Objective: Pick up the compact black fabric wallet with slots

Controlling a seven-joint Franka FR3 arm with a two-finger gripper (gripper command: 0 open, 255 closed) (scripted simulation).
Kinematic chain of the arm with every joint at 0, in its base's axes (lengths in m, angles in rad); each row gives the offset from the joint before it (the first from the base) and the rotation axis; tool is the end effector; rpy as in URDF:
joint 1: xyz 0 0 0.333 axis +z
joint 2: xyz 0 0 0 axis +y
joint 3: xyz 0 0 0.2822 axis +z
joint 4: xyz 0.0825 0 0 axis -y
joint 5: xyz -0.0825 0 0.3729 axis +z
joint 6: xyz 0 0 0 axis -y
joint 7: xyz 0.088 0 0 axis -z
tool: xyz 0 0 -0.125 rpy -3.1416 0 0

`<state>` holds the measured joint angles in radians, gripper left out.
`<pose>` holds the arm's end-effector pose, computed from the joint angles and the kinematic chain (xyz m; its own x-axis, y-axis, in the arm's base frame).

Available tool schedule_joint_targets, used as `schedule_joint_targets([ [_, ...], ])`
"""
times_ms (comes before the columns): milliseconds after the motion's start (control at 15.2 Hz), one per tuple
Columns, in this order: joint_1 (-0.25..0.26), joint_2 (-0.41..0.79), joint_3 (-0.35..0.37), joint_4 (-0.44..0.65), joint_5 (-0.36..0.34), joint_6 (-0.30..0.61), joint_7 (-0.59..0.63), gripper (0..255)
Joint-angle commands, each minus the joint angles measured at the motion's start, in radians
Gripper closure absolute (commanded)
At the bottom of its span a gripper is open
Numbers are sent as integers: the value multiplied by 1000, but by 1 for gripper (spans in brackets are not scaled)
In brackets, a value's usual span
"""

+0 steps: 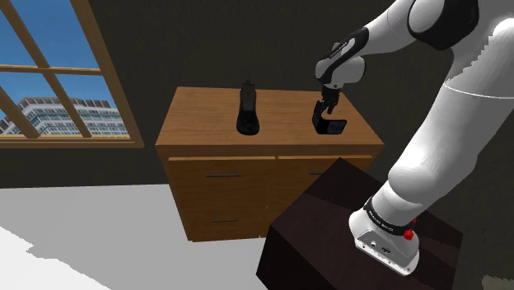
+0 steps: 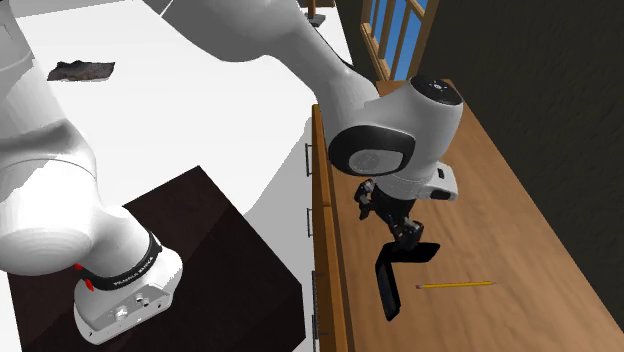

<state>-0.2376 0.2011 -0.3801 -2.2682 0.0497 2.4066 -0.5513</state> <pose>0.4184 -0.3011 0.2298 0.9932 -0.0989 -0.0618 -0.0984 -0.9951 0.0120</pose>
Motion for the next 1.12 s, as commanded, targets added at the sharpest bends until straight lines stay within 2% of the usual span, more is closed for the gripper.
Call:
schedule_joint_targets([
  [0,-28,77,1,58,38,22,-45,0],
  [66,-41,112,4,87,54,31,-62,0],
  [528,-62,191,30,85,97,107,-88,0],
  [726,-63,198,33,85,100,114,-90,0],
  [792,-64,198,33,86,100,113,-90,255],
  [1056,-64,199,33,87,101,113,-91,255],
])
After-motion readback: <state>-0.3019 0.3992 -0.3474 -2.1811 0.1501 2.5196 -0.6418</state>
